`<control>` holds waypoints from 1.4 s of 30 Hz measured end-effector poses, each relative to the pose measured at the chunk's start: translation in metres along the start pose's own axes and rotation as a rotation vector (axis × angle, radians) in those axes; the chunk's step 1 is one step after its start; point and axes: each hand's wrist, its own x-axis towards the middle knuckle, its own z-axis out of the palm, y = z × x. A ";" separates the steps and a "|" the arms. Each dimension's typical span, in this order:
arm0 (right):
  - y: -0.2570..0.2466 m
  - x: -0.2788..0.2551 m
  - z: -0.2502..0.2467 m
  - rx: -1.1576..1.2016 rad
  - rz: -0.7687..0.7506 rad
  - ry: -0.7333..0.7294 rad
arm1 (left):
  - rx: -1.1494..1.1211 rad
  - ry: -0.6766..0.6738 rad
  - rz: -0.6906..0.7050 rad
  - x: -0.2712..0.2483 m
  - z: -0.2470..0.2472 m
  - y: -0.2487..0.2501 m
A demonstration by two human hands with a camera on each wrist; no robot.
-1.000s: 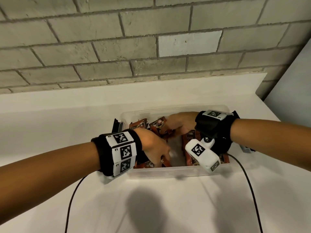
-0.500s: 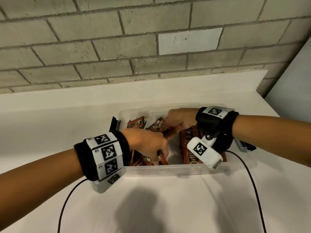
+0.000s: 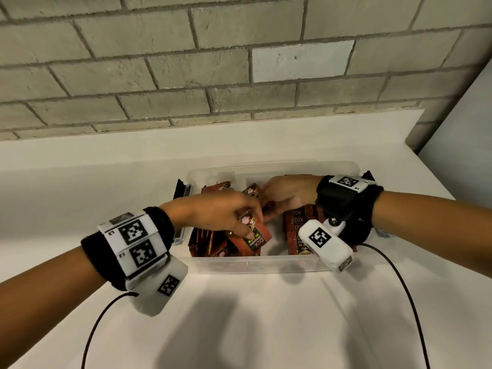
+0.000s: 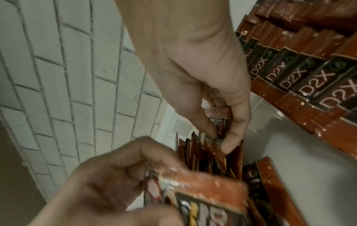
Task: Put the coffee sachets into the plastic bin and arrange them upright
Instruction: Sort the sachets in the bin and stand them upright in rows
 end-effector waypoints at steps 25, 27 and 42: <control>0.036 -0.032 -0.006 0.031 0.028 0.038 | -0.322 0.680 -0.140 -0.019 0.021 -0.027; 0.041 -0.036 -0.008 0.018 0.041 0.017 | -0.304 0.663 -0.140 -0.020 0.024 -0.022; 0.031 -0.045 0.001 0.082 0.043 -0.010 | -0.200 0.675 -0.241 -0.017 0.012 0.003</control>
